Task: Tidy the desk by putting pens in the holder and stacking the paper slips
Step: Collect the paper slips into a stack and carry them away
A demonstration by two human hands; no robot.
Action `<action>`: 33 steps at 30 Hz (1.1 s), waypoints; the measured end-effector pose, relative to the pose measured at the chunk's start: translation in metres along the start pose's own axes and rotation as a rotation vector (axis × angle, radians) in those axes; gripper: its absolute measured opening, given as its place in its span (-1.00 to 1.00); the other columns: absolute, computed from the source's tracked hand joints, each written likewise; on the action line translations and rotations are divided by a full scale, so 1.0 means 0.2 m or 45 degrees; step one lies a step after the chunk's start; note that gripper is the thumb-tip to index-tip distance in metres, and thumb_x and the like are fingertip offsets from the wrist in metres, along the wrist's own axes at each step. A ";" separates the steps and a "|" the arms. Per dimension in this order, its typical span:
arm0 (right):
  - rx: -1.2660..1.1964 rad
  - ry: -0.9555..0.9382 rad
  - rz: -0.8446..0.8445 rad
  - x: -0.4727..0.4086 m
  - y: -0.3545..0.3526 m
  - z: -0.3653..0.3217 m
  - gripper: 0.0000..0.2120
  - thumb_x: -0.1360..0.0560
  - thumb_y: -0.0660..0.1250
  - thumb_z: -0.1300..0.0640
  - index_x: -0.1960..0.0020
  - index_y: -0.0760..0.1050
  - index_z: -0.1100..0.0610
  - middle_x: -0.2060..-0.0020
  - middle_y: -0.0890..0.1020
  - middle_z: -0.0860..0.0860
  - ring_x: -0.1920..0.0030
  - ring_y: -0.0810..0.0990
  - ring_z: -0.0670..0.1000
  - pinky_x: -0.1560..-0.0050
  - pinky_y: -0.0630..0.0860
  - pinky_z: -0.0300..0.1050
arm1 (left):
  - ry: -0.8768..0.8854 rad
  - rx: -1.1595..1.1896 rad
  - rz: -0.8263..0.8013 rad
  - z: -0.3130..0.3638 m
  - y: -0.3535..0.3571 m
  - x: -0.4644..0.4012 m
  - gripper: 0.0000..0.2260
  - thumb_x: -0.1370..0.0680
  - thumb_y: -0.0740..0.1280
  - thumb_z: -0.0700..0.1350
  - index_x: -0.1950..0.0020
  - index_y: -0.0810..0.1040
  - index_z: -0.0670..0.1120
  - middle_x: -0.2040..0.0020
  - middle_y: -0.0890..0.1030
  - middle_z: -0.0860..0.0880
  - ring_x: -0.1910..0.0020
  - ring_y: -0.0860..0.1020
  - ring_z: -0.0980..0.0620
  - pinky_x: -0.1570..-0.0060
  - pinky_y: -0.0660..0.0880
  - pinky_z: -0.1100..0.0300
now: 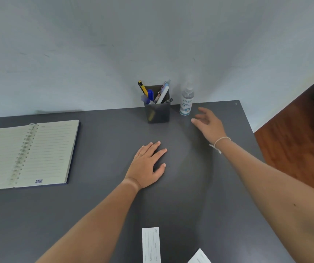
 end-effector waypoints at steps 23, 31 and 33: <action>0.054 0.019 -0.277 0.88 0.22 0.11 -0.57 -0.45 0.40 0.15 -0.30 0.43 0.09 -0.19 0.58 0.12 -0.09 0.55 0.02 -0.21 0.40 -0.19 | -0.386 0.121 -0.187 -0.06 -0.07 0.84 -0.57 -0.55 0.21 0.00 -0.42 0.33 0.00 -0.50 0.25 0.01 -0.47 0.19 -0.01 -0.45 0.16 0.12; 0.206 -0.011 -0.349 1.15 0.38 0.12 -0.56 -0.44 0.40 0.10 -0.30 0.43 0.03 -0.21 0.57 0.06 -0.15 0.52 -0.01 -0.25 0.38 -0.17 | -0.377 0.160 -0.198 -0.09 -0.05 1.08 -0.57 -0.55 0.22 0.02 -0.41 0.34 0.00 -0.49 0.26 0.02 -0.47 0.18 0.02 -0.44 0.16 0.13; 0.265 -0.006 -0.374 1.23 0.42 0.12 -0.54 -0.44 0.40 0.09 -0.32 0.42 -0.01 -0.24 0.56 0.04 -0.23 0.50 0.02 -0.30 0.37 -0.14 | -0.368 0.185 -0.206 -0.10 -0.05 1.13 -0.56 -0.54 0.24 0.04 -0.41 0.35 0.00 -0.48 0.27 0.02 -0.47 0.17 0.03 -0.43 0.17 0.14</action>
Point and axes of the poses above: each hand's wrist, its own x-axis away from the middle knuckle, its own y-axis out of the palm, z = x × y, the point moved 9 cm from there along -x, towards the middle knuckle
